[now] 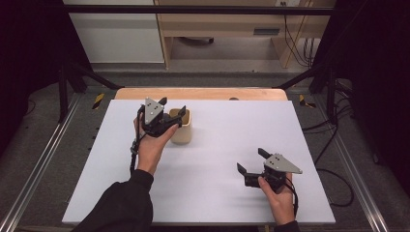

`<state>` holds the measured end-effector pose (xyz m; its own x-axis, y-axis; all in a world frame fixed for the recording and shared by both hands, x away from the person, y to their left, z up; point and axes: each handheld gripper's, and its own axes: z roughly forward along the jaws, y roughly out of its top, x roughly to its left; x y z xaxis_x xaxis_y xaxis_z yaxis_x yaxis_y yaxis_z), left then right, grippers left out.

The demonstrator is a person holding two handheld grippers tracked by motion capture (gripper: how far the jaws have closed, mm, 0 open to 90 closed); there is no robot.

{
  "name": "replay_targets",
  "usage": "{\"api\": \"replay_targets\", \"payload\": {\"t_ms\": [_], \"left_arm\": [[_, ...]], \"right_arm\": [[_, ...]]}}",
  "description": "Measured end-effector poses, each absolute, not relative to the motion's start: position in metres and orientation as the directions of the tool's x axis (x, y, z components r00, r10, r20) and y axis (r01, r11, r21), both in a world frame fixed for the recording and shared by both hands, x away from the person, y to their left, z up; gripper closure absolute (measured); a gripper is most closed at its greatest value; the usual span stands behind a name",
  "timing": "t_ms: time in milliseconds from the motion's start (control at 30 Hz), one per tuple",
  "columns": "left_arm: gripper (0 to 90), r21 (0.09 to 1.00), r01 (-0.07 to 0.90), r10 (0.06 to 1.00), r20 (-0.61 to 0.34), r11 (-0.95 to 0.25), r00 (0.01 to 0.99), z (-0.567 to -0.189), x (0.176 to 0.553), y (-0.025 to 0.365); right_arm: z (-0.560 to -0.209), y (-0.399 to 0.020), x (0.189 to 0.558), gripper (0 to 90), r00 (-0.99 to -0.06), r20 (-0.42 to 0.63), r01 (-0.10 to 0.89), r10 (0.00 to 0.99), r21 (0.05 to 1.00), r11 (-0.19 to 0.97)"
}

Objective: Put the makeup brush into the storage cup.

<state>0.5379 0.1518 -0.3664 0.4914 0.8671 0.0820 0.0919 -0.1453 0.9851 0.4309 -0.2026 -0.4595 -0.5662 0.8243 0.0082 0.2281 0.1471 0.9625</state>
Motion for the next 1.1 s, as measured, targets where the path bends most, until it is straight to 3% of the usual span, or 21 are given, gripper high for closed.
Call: {"api": "replay_targets", "payload": {"t_ms": [600, 1100], "left_arm": [[6.3, 0.989, 0.088, 0.819, 0.050, -0.121, 0.571, -0.369, 0.533, 0.140], [1.6, 0.990, 0.068, 0.762, 0.053, -0.126, 0.645, -0.370, 0.522, 0.132]], "right_arm": [[-0.459, -0.203, 0.431, 5.8, -0.566, 0.008, 0.229, 0.824, 0.962, 0.148], [-0.459, -0.203, 0.430, 5.7, -0.562, 0.007, 0.230, 0.827, 0.962, 0.149]]}}
